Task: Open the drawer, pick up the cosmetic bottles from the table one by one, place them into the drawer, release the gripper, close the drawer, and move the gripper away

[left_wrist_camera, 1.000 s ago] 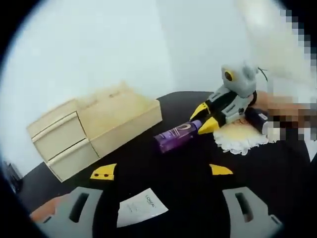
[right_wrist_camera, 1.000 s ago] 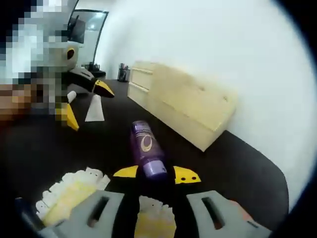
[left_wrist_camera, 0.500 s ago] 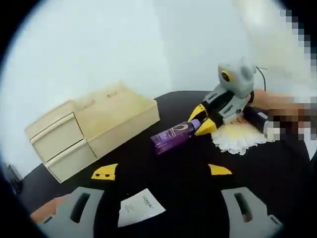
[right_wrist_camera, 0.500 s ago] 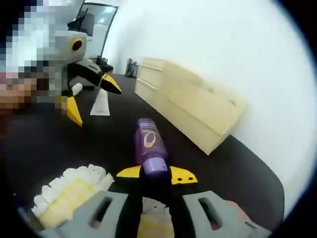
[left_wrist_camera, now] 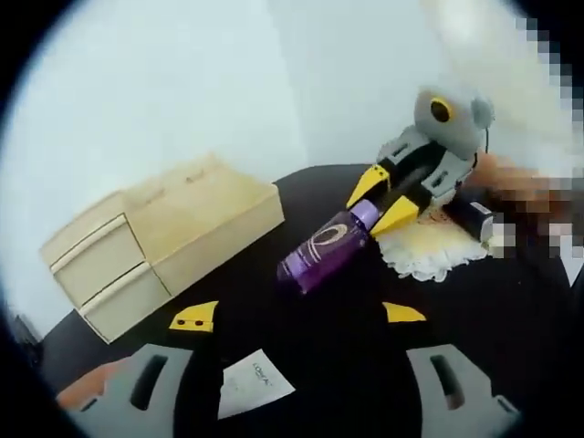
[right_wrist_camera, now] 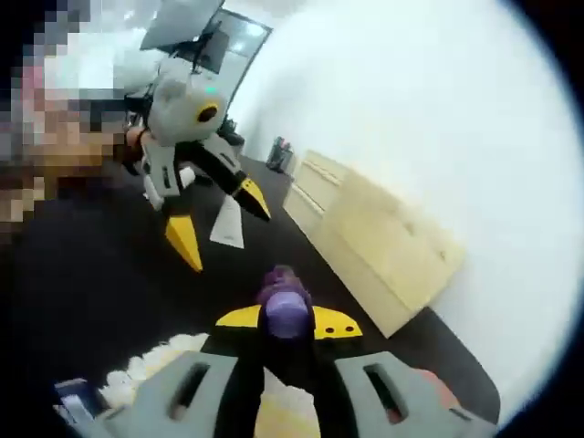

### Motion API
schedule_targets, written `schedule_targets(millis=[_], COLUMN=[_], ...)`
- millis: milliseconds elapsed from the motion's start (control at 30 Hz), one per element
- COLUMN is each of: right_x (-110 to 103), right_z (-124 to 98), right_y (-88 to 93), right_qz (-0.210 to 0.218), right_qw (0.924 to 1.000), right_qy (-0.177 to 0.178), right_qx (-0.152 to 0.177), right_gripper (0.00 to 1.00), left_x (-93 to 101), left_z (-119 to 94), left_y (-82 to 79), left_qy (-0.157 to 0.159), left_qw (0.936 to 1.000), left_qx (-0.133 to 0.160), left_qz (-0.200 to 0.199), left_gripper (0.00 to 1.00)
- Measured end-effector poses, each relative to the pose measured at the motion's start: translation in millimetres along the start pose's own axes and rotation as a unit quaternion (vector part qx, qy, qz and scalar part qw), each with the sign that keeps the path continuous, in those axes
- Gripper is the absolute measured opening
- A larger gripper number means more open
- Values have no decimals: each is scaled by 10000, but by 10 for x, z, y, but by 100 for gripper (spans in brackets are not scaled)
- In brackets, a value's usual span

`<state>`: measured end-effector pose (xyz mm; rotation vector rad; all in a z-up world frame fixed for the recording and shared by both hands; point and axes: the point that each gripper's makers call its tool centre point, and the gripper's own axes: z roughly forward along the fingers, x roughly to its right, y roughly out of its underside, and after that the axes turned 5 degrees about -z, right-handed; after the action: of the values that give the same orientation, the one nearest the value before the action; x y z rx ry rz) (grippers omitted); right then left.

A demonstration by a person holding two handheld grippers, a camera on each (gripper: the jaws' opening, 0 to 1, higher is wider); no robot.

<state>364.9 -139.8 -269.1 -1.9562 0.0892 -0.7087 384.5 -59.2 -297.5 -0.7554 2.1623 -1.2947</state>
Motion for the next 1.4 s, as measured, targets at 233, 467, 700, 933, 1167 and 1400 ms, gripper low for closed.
schedule_targets(millis=[233, 467, 700, 933, 1167, 1400], right_x=[-2, -128, -284, -475, -567, -527], right_z=[-76, -149, -193, -231, -273, -264], right_y=[-190, -364, -512, -632, -701, -707], right_qz=[449, 808, 809, 738, 732, 838], right_qw=[9972, 9918, 9879, 9829, 9727, 9689], right_qy=[-149, -487, -798, -1223, -1775, -1844], right_qx=[575, 866, 1054, 1162, 1301, 1423], right_gripper=[14, 14, 14, 14, 14, 14], left_x=[60, 326, 604, 919, 1156, 1120], left_z=[-1, -39, -19, -67, -30, -55], left_y=[-52, -191, -238, -315, -223, -223], left_qy=[166, 964, 1370, 2096, 2485, 2605], left_qw=[9998, 9932, 9886, 9743, 9665, 9633], left_qx=[104, 481, 571, 793, 630, 651], left_qz=[-1, -432, -266, -217, 93, -30], left_gripper=[62, 64, 64, 63, 56, 37])
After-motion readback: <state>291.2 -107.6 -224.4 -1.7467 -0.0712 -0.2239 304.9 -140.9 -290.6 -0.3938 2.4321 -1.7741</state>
